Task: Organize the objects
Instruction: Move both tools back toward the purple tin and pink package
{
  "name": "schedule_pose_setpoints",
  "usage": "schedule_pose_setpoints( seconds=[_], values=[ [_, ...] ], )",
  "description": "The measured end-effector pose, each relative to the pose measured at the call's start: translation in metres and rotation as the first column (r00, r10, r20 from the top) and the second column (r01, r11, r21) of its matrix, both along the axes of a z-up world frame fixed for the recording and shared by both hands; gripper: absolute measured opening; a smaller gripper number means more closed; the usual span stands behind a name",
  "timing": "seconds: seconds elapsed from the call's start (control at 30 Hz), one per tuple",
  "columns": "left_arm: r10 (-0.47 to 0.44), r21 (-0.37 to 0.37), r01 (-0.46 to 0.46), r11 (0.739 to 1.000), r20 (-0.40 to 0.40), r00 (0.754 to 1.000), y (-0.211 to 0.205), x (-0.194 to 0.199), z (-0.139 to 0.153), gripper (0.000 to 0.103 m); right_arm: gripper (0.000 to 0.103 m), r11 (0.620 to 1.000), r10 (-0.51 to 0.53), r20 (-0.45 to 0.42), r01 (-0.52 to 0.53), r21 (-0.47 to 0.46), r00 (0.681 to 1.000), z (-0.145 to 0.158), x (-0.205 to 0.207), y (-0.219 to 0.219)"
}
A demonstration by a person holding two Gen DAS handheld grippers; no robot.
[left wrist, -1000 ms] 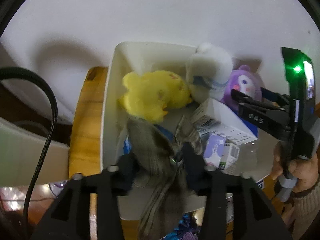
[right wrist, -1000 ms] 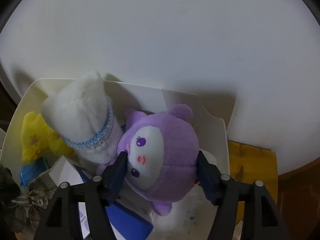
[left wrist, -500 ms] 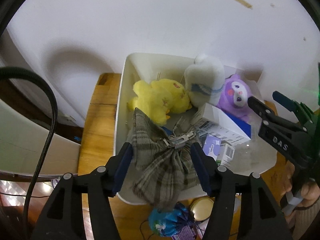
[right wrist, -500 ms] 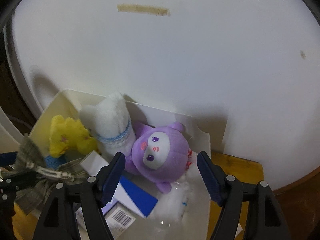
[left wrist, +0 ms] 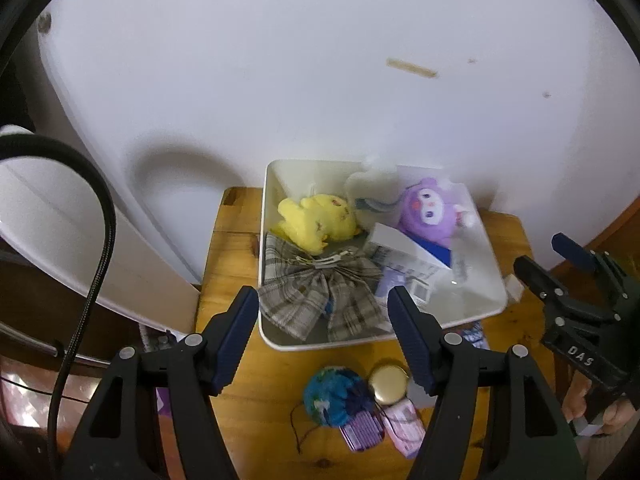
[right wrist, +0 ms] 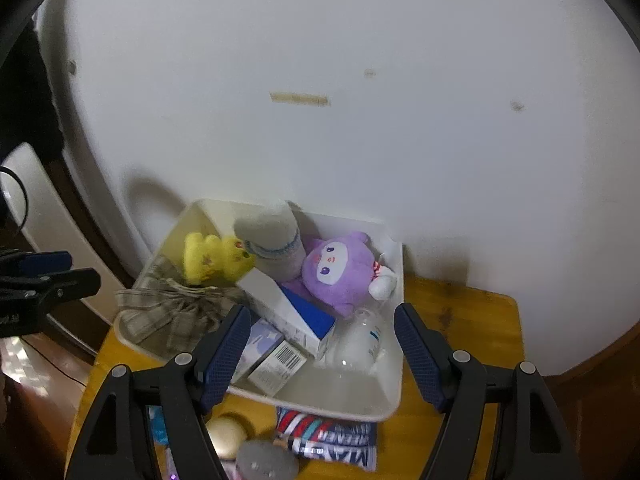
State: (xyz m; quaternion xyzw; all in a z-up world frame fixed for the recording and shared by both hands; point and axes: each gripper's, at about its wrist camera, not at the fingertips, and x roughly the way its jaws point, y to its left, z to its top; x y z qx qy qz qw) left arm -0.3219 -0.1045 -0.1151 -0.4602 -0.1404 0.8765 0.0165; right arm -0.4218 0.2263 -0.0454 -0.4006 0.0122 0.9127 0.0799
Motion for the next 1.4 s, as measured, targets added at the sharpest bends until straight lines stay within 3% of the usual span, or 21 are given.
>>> schedule_pose_setpoints(
  seconds=[0.33,0.77,1.13,1.4],
  values=[
    [-0.062,-0.023,0.061,0.998,-0.051,0.997,0.018,0.058,0.035,0.071,0.076,1.000,0.007,-0.113,-0.010,-0.026,0.994,0.062,0.082,-0.007],
    [-0.129,-0.011,0.128,0.992,-0.078,0.989,0.044,0.104,0.056,0.071,0.078,0.998,-0.014,-0.199,0.003,-0.058,0.980,0.093,0.161,0.004],
    [-0.169,0.026,0.170,0.985,-0.038,0.985,0.060,0.131,0.026,0.071,0.078,0.995,-0.029,-0.225,0.006,-0.102,0.974,0.070,0.206,0.004],
    [-0.167,-0.015,0.167,0.986,-0.024,0.986,0.077,0.154,-0.023,0.071,0.079,0.988,-0.017,-0.150,-0.006,-0.154,0.989,0.004,0.219,-0.018]
  ],
)
